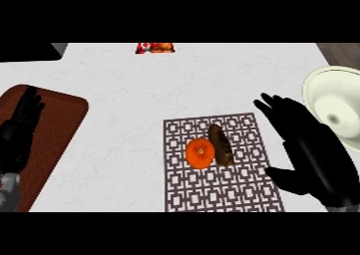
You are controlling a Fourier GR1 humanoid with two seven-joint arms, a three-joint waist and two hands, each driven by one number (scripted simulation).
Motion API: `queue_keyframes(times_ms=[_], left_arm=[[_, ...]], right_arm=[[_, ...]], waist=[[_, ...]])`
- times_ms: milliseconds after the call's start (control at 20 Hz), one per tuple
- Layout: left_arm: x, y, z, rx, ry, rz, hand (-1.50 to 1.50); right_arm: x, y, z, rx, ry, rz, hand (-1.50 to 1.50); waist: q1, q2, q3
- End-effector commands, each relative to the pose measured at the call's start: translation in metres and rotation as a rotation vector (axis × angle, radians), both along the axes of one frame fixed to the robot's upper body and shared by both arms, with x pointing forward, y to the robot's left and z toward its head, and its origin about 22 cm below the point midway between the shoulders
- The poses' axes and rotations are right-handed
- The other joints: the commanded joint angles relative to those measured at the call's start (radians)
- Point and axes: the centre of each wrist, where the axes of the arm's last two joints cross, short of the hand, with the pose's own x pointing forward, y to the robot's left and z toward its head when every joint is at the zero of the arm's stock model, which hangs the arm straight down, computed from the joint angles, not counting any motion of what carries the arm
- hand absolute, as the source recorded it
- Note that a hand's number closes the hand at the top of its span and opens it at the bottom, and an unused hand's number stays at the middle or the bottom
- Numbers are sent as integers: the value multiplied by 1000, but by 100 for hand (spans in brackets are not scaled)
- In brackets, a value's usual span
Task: Pick the sweet potato from the placemat and place it in the bowl
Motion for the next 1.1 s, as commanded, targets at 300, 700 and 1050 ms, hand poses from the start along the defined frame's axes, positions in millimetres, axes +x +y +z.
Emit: queue_keyframes(times_ms=[300,700,1050], left_arm=[[11,-19,2,-11,-39,-56,0],[15,-29,3,-28,-23,-79,0],[18,-20,17,-6,-46,-74,0]], right_arm=[[-17,96,50,-143,-3,-125,-150],[39,123,38,-365,274,-234,-150],[74,136,22,-450,477,-279,-150]], waist=[[63,25,3],[68,28,2],[63,25,4]])
